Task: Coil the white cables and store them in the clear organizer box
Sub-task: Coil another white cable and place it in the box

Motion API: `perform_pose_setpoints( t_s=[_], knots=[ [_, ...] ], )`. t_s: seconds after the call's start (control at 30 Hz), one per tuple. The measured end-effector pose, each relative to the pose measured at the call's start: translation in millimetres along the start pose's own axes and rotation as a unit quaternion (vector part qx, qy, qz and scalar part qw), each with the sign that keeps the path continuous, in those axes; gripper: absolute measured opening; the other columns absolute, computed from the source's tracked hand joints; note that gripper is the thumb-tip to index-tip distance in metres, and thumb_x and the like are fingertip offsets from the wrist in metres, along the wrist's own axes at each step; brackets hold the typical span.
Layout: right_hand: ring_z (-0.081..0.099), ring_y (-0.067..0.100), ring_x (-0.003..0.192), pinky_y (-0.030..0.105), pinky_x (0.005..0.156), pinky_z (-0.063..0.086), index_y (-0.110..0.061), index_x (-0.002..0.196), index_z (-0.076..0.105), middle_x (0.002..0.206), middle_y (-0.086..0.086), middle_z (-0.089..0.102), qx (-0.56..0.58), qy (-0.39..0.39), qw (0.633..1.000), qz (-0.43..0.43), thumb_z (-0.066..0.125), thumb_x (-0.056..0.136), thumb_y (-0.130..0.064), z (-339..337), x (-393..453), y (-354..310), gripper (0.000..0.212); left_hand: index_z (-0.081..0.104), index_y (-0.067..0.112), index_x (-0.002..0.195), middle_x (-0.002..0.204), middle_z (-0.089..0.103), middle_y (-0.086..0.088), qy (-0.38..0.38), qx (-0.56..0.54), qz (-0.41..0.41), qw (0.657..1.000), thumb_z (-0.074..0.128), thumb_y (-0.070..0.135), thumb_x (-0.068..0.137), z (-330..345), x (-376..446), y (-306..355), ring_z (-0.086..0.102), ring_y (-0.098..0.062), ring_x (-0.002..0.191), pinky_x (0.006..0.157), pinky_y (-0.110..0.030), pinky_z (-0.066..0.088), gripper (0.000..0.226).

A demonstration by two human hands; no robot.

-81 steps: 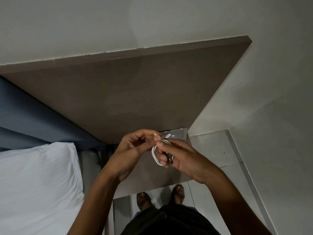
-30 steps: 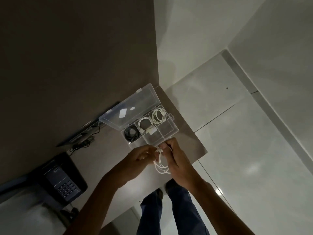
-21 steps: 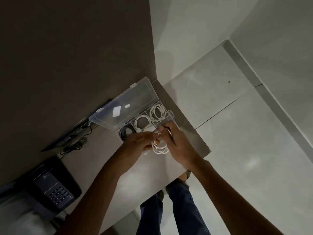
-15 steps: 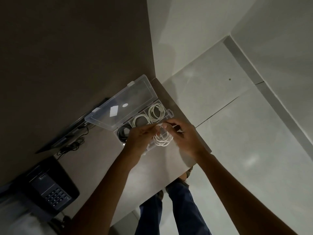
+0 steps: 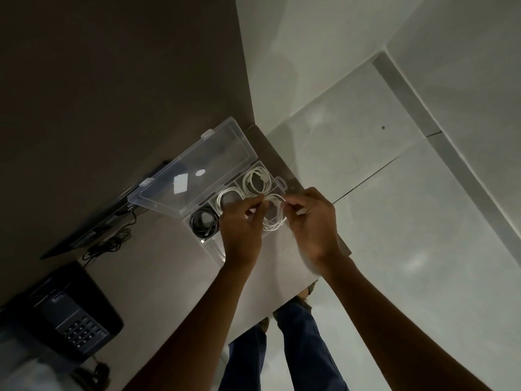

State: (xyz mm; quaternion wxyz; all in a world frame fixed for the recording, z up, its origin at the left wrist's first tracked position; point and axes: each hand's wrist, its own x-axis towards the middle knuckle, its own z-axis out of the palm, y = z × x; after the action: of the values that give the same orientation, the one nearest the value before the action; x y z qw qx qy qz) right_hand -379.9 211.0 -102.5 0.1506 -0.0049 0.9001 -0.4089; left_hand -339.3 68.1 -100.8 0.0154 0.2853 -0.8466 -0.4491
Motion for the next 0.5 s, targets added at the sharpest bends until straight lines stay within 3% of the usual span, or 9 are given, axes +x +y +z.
perform_pose_setpoints(
  t_s=[0.17,0.3,0.4,0.5],
  knots=[
    [0.07,0.009,0.081,0.028,0.073,0.066,-0.022,0.105,0.082,0.099,-0.007,0.072,0.009,0.013,1.0,0.002,0.08,0.093,-0.013,4.6,-0.2,7.2,0.015,0.081,0.002,0.109,0.096,0.082,-0.014,0.013,0.005,0.022,1.0,0.08,0.013,0.093,8.2,-0.8,1.4,0.068,-0.01,0.08,0.07,-0.003,0.052,0.019],
    [0.07,0.01,0.086,0.028,0.077,0.066,-0.021,0.107,0.078,0.101,-0.004,0.071,0.026,-0.008,0.999,-0.018,0.08,0.093,-0.017,5.9,-2.6,12.2,0.014,0.079,0.004,0.097,0.084,0.08,-0.007,-0.001,0.001,0.007,1.0,0.08,0.012,0.093,12.9,3.4,3.4,0.064,0.008,0.067,0.066,0.002,0.052,0.01],
    [0.069,0.008,0.091,0.021,0.082,0.064,-0.02,0.107,0.078,0.107,-0.001,0.072,0.009,-0.049,0.995,-0.091,0.082,0.09,-0.033,3.4,-7.9,15.4,0.022,0.078,0.004,0.096,0.083,0.08,-0.006,-0.015,0.004,-0.008,1.0,0.081,0.015,0.093,13.5,5.5,5.8,0.068,-0.001,0.066,0.065,-0.003,0.056,0.012],
    [0.066,0.004,0.098,0.025,0.085,0.063,-0.014,0.102,0.084,0.111,0.003,0.072,-0.006,-0.078,0.986,-0.147,0.087,0.086,-0.024,0.2,-14.3,21.3,0.02,0.08,0.002,0.098,0.087,0.082,-0.009,-0.012,0.025,-0.005,1.0,0.081,0.014,0.093,13.9,7.3,8.6,0.078,-0.015,0.075,0.071,-0.024,0.066,0.014]
  ],
)
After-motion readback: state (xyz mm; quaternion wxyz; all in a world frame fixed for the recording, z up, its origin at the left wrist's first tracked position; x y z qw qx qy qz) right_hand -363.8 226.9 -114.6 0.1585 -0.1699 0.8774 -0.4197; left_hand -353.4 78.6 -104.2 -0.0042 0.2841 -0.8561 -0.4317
